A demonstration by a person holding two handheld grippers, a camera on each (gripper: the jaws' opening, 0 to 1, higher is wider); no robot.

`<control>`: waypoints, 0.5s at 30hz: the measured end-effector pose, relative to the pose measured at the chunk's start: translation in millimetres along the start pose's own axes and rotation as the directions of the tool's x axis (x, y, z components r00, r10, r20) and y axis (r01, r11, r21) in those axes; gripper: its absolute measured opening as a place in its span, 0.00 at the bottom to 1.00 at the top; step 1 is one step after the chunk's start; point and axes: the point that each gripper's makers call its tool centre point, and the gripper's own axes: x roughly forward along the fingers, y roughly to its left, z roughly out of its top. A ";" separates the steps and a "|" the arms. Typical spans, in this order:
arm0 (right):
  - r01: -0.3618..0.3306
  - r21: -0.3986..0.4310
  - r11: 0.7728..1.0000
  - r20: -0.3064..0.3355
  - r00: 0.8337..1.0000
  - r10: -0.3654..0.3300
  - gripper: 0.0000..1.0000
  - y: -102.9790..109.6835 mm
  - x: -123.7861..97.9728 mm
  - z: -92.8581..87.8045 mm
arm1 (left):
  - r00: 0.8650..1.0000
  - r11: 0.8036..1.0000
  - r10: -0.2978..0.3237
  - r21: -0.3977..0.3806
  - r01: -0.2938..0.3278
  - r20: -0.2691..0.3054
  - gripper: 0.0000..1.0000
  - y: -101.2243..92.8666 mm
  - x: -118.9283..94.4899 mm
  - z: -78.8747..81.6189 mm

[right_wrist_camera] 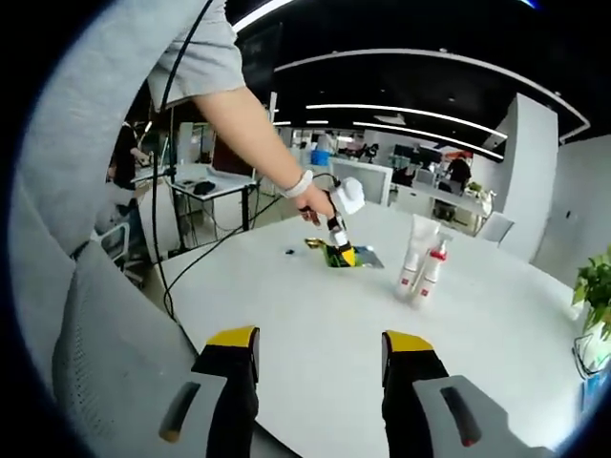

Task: Arrange the skincare products in the storage area until every visible bottle or jar stands upright without overlapping.

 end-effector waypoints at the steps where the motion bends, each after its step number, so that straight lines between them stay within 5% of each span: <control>1: -0.001 0.000 1.000 -0.004 1.000 0.001 0.46 0.1 0.3 -0.8 | 1.000 1.000 -0.003 0.003 0.003 -0.008 0.89 -0.1 4.2 -1.9; 7: 0.002 0.011 1.000 -0.026 1.000 -0.002 0.46 -1.6 1.6 -6.0 | 1.000 0.999 -0.025 -0.027 0.025 -0.009 0.90 3.9 24.3 -0.8; 15: -0.010 0.004 1.000 -0.047 0.999 0.010 0.46 0.9 3.6 -10.0 | 0.996 0.991 -0.089 -0.098 0.088 -0.013 0.86 7.1 24.5 -8.9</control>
